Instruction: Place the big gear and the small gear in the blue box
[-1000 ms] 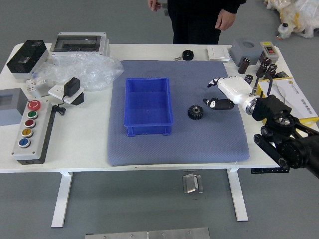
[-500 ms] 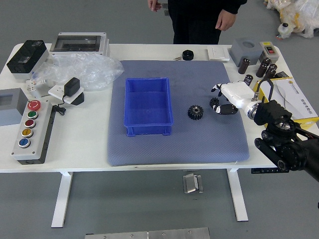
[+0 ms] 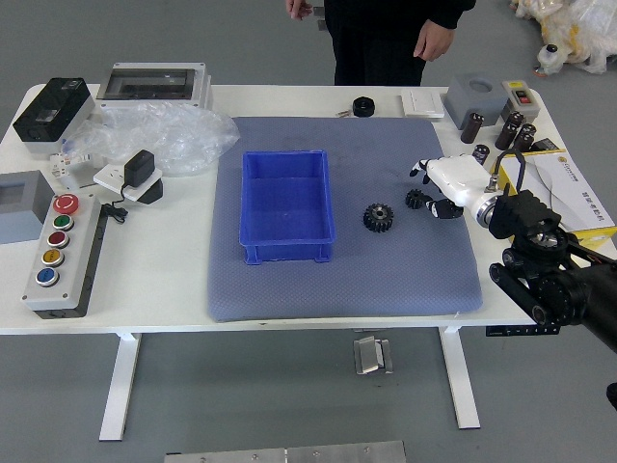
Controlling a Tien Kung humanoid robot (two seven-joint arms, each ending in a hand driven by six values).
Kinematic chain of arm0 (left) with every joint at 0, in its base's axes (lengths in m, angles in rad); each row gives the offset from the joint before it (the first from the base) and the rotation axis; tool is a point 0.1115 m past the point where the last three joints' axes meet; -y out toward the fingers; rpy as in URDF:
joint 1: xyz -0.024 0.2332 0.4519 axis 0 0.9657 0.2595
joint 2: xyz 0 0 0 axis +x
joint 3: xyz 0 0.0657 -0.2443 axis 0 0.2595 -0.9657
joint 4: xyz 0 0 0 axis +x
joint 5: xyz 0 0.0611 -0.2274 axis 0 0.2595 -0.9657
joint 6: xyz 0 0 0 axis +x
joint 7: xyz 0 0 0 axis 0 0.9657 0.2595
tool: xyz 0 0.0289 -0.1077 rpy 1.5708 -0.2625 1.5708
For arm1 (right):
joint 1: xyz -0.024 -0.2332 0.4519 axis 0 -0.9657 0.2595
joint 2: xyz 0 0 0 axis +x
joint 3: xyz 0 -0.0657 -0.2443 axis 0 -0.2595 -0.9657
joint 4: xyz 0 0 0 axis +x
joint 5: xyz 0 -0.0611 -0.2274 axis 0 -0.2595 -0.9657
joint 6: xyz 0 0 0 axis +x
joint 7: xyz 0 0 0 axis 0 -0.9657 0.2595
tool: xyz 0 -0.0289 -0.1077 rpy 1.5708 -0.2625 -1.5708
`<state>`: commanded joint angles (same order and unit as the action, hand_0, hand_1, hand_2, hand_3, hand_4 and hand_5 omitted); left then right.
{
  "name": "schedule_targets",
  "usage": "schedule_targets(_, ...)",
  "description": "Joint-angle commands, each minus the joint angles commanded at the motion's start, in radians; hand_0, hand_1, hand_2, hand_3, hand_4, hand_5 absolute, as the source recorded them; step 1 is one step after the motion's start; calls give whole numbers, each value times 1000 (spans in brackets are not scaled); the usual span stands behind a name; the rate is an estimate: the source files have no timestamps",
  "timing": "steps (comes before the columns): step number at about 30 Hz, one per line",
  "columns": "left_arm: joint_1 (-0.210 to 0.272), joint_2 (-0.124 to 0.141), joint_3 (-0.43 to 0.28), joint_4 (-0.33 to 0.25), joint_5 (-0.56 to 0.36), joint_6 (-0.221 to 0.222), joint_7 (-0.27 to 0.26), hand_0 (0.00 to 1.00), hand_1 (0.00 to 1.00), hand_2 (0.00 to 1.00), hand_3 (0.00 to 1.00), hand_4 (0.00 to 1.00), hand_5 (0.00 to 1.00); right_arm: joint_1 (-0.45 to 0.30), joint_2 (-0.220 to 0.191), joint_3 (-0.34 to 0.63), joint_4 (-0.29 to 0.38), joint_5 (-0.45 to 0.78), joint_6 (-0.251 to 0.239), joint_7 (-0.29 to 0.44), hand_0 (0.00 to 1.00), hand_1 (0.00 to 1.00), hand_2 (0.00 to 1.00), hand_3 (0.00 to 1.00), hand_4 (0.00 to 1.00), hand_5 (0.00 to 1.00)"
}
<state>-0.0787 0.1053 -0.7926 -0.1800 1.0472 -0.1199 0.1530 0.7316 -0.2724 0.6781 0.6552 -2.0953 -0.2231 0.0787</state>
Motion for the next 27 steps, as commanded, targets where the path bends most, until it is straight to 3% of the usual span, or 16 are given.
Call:
schedule_targets(9, -1, 1, -1, 0, 3, 0, 1, 863, 832, 818, 835, 699, 292, 7, 13, -7, -6, 0, 27, -6, 630, 465, 632, 744, 577, 2)
schedule_targets(10, 0, 1, -1, 0, 3, 0, 1, 863, 832, 818, 835, 700, 292, 8, 14, -7, -7, 0, 32, -7, 629, 472, 664, 790, 586, 2)
schedule_targets(18, -1, 2, -4, 0, 4, 0, 0, 863, 833, 818, 835, 700, 291, 14, 17, -8, -5, -3, 61, -13, 626, 479, 701, 826, 596, 2)
schedule_targets(27, 2, 2, -7, 0, 2, 0, 0, 863, 832, 818, 835, 700, 291, 27, 0, 10, 13, -8, 105, -17, 605, 506, 724, 865, 638, 2)
